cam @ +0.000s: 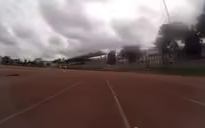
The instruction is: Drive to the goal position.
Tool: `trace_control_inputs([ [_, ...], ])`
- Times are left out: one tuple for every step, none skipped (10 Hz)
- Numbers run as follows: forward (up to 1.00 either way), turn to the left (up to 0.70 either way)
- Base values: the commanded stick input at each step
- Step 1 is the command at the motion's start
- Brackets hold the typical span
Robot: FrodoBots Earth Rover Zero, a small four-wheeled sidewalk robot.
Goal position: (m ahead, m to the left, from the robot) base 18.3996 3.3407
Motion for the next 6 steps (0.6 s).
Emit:
trace_control_inputs([
  [0.70, 0.00],
  [0.70, 0.00],
  [0.70, 0.00],
  [0.70, 0.00],
  [0.70, 0.00],
  [0.70, 0.00],
])
